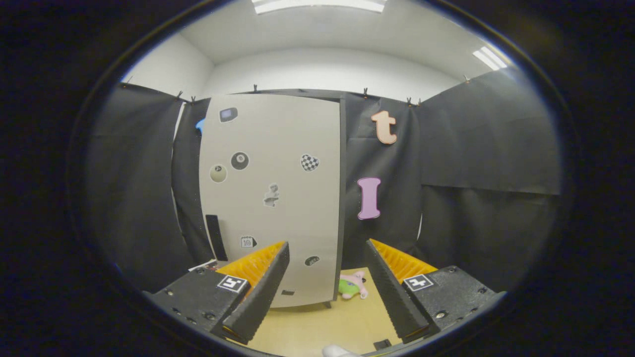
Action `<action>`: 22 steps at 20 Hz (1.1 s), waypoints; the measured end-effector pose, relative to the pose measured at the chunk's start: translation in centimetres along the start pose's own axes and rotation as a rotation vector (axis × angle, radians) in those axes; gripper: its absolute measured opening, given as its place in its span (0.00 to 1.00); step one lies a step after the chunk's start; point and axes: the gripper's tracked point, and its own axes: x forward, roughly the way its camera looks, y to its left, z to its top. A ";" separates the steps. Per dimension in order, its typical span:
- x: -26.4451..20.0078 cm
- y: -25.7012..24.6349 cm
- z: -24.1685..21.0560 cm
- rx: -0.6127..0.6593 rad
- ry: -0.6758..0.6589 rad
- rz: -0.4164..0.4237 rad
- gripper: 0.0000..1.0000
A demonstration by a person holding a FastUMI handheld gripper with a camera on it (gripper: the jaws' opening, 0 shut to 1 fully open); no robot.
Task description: Open the shoe cabinet door, grab the shoes and put them into the shoe cabinet, then close the shoe cabinet door.
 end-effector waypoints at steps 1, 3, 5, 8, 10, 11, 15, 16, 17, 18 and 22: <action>0.0 0.1 -0.1 0.001 0.002 0.004 0.99; 0.0 0.2 -0.2 0.002 0.004 0.006 0.99; 0.1 0.2 -0.1 0.004 0.001 0.008 0.99; 0.0 0.3 -0.1 0.003 0.001 0.011 0.99; 0.1 0.1 -0.1 0.001 0.000 0.010 0.99; -0.1 0.1 -0.2 0.001 0.000 0.011 0.99; -0.2 -0.1 -0.2 0.010 0.002 0.007 0.99; -0.2 -0.1 -0.3 0.010 0.004 0.008 0.99; -0.3 -0.1 -0.3 0.008 0.005 0.010 0.99; -0.4 -0.1 -0.3 0.006 0.005 0.011 0.99; -0.5 0.1 -0.2 0.004 0.000 0.016 0.99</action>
